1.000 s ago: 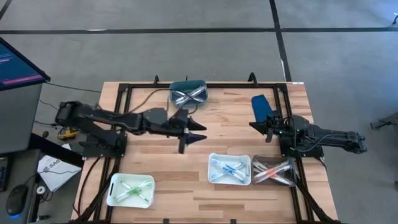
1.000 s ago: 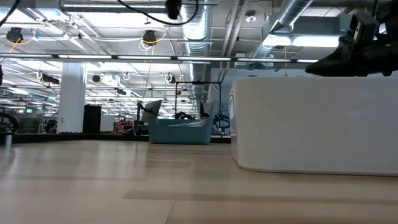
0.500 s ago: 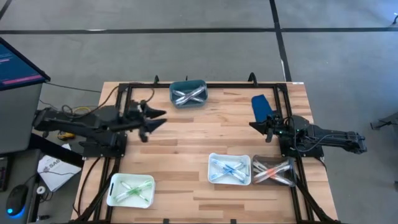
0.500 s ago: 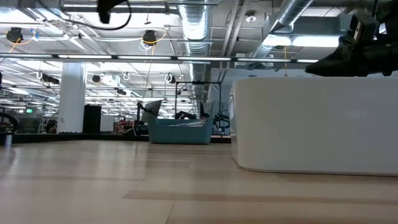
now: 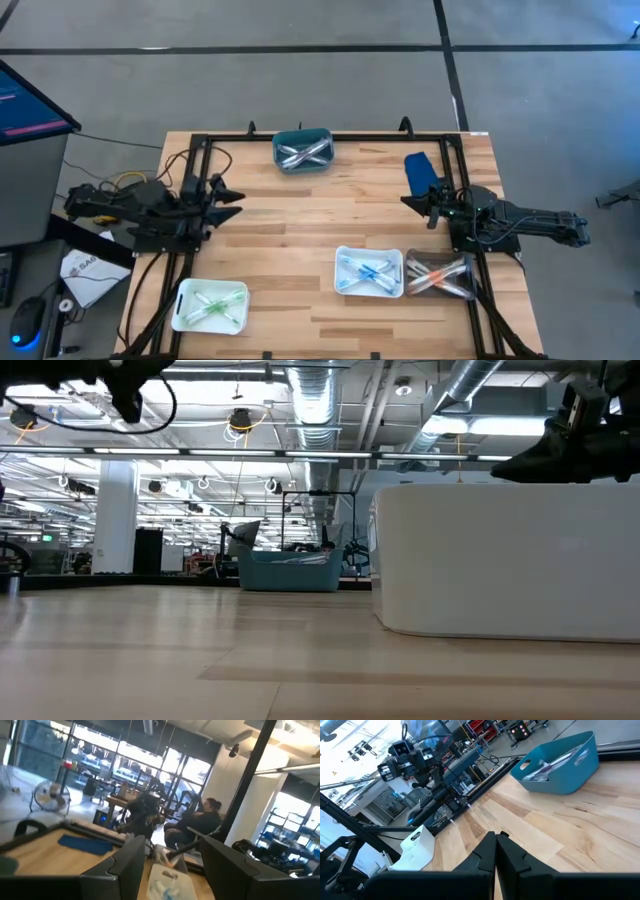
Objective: Pick & Place Toothbrushes
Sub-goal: Return to Home Position
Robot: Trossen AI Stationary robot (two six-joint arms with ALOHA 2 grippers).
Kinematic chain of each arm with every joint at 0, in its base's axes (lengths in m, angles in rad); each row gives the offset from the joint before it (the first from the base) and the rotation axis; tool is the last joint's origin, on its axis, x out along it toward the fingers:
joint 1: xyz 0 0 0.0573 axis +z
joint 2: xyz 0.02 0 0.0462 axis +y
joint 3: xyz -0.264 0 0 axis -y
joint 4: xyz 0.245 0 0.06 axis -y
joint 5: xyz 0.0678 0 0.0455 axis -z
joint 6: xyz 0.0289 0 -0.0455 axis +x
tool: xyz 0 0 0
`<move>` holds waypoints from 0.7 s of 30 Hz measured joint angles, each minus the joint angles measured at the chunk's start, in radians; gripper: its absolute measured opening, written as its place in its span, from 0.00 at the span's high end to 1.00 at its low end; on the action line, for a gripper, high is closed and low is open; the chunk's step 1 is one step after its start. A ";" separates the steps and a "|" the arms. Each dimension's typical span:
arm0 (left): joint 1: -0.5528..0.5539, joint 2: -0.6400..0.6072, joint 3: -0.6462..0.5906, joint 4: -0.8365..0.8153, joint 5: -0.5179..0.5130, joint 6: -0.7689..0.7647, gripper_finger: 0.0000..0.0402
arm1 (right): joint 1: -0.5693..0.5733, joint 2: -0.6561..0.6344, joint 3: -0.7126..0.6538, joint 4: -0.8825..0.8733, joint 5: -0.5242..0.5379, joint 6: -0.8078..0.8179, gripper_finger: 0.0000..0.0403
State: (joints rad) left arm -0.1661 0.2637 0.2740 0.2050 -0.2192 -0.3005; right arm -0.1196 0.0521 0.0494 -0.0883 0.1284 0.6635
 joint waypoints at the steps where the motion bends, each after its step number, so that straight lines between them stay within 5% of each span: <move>1: 0.000 -0.016 -0.021 0.002 0.000 -0.020 0.53 | 0.000 0.000 0.000 0.000 0.000 0.000 1.00; 15: 0.000 -0.168 -0.264 0.181 0.035 -0.101 0.53 | 0.000 0.000 0.000 0.000 0.000 0.000 1.00; 21: 0.000 -0.178 -0.267 0.164 0.033 -0.102 0.53 | 0.000 0.000 0.000 0.000 0.000 0.000 1.00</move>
State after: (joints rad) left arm -0.1658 0.0856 0.0067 0.3687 -0.1857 -0.4022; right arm -0.1196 0.0521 0.0490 -0.0879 0.1284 0.6632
